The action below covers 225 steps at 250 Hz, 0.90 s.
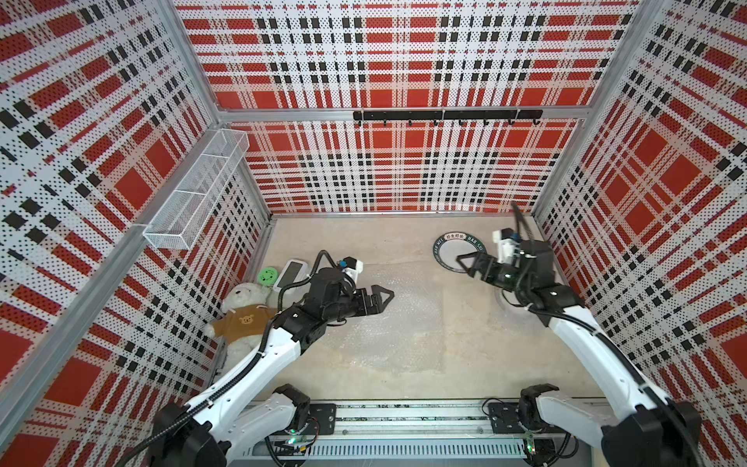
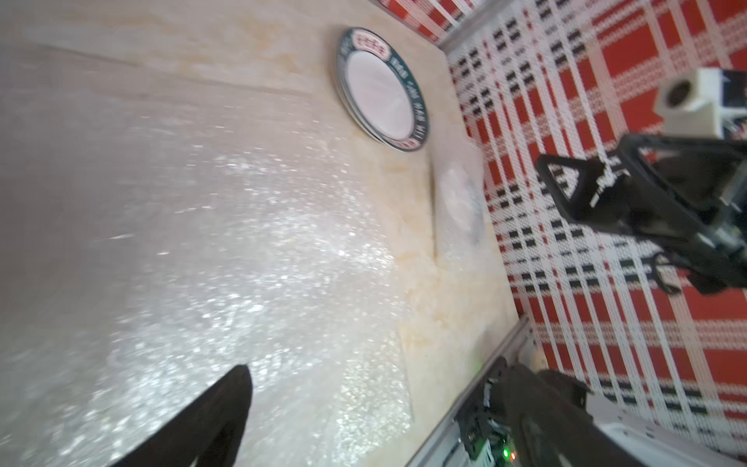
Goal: Unpack dinner plates from bubble wrap
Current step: Adjust the bubble wrap at the center of the board.
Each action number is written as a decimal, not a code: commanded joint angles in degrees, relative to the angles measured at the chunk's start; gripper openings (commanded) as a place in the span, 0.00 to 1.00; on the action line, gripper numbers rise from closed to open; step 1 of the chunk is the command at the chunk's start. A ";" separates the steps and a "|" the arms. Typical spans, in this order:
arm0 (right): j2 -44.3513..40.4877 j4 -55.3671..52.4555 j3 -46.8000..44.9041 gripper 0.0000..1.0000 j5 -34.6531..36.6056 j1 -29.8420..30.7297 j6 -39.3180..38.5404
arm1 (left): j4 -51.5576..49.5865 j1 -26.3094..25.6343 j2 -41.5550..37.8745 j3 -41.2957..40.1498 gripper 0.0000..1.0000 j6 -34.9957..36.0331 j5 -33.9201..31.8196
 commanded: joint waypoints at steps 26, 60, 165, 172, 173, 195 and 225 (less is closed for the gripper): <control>-4.04 -12.87 -7.42 1.00 1.10 -24.17 -5.68 | 6.14 -12.12 9.05 2.85 0.99 4.01 -1.61; -1.55 -7.75 -12.01 1.00 0.90 -34.43 -3.33 | 14.43 -18.45 16.27 3.68 0.99 2.29 -3.27; 10.55 4.94 -15.18 1.00 8.53 -39.91 -1.29 | 22.74 -17.96 21.40 1.77 0.99 -2.55 2.00; 11.33 4.96 -15.00 1.00 8.64 -39.94 -1.65 | 23.09 -17.52 20.88 1.19 0.99 -2.87 2.14; 11.44 4.96 -14.90 1.00 8.64 -39.97 -1.68 | 23.12 -17.48 20.83 1.06 0.99 -2.97 2.19; 14.64 7.14 -14.90 1.00 6.52 -40.14 -1.90 | 24.03 -16.00 19.43 -0.61 0.99 -3.77 2.46; 18.61 10.87 -15.63 1.00 1.94 -40.16 -2.03 | 24.86 -14.22 18.24 -1.49 0.99 -4.64 2.98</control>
